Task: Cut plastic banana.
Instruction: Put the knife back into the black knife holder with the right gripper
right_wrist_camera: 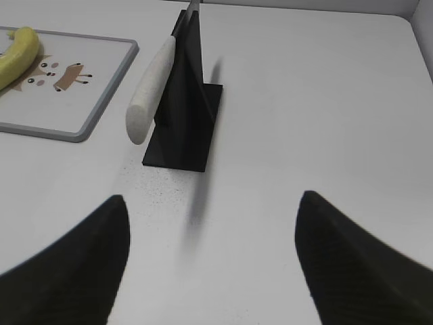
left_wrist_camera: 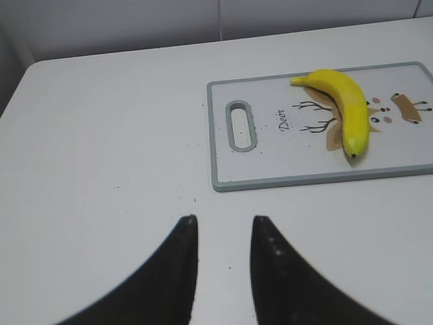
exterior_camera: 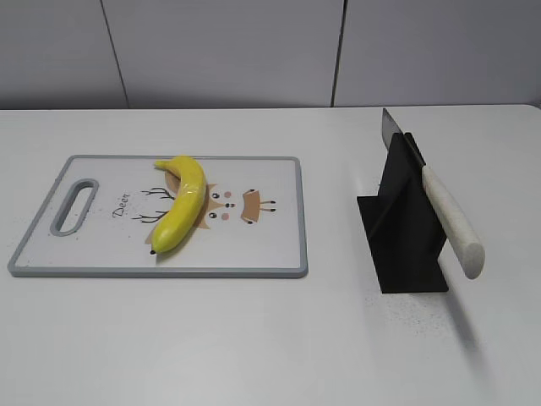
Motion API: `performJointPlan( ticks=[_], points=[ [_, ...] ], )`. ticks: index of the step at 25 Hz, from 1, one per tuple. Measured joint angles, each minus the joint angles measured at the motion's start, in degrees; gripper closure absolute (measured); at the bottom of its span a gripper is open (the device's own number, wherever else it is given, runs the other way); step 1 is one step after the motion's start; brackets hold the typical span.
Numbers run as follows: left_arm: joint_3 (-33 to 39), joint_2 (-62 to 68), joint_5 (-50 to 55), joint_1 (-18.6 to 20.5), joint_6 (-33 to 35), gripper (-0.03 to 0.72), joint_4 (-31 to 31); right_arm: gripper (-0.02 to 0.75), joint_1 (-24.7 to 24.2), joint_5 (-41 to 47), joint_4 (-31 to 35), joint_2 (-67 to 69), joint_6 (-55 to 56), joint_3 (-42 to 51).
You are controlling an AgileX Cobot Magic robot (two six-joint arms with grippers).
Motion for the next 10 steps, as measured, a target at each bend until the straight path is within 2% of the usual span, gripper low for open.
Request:
performJointPlan(
  ticks=[10],
  points=[
    [0.0,0.0,0.0,0.0,0.0,0.433,0.0,0.146,0.0,0.0,0.0,0.0,0.0,0.0]
  ],
)
